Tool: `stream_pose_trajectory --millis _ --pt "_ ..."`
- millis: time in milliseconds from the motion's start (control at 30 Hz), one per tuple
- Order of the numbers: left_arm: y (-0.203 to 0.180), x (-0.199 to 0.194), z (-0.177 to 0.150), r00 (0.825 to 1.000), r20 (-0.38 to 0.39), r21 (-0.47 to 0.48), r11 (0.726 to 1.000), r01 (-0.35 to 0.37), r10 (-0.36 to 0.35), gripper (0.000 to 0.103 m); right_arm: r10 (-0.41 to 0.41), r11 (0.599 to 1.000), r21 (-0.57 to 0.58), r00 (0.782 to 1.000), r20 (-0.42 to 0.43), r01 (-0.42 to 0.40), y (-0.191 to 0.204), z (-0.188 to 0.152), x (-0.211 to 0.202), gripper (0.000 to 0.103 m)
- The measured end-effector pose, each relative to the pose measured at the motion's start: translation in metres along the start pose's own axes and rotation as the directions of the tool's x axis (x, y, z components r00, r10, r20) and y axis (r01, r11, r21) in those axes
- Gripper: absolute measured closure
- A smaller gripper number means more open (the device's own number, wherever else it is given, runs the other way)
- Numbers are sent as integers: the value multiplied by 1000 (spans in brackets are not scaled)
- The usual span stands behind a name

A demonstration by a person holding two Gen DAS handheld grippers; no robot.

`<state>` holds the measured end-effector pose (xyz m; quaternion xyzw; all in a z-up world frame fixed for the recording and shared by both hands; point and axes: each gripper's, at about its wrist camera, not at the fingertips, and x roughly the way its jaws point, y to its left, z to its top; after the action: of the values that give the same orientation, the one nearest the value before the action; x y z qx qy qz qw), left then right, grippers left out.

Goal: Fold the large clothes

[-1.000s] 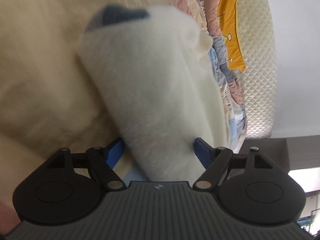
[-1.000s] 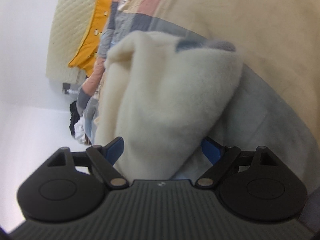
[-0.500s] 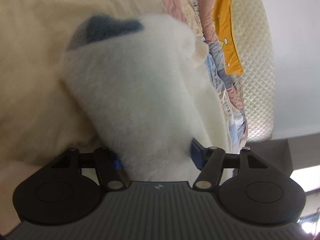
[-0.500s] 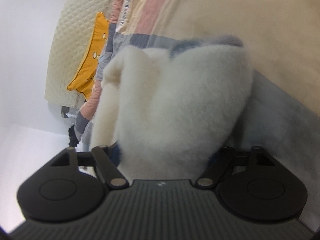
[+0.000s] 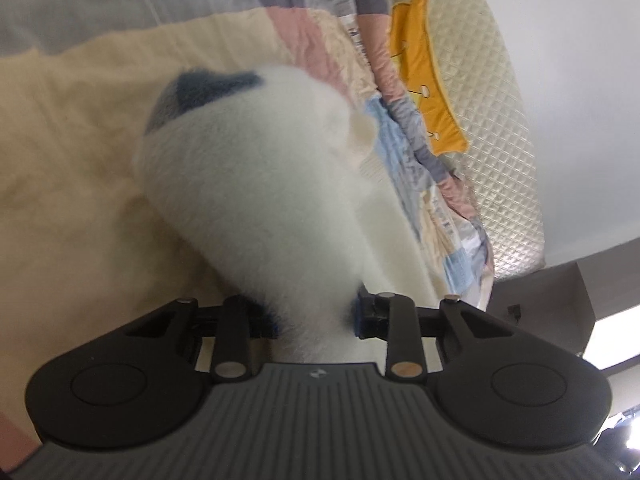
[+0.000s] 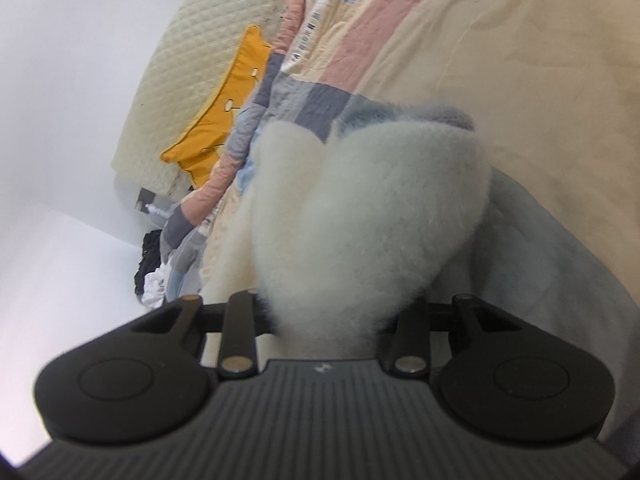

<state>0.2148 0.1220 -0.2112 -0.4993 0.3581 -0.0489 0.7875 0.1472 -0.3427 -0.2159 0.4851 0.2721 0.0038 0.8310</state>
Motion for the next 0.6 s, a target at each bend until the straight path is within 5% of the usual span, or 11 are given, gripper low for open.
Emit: stream_pose_trajectory --millis 333,600 --pt "-47 -62 -15 996 -46 157 984 88 -81 69 -15 999 -39 999 -31 14 20 11 -56 65" --pt "-44 -111 -46 989 -81 145 981 132 -121 68 -19 996 -91 998 -59 14 38 10 -109 65"
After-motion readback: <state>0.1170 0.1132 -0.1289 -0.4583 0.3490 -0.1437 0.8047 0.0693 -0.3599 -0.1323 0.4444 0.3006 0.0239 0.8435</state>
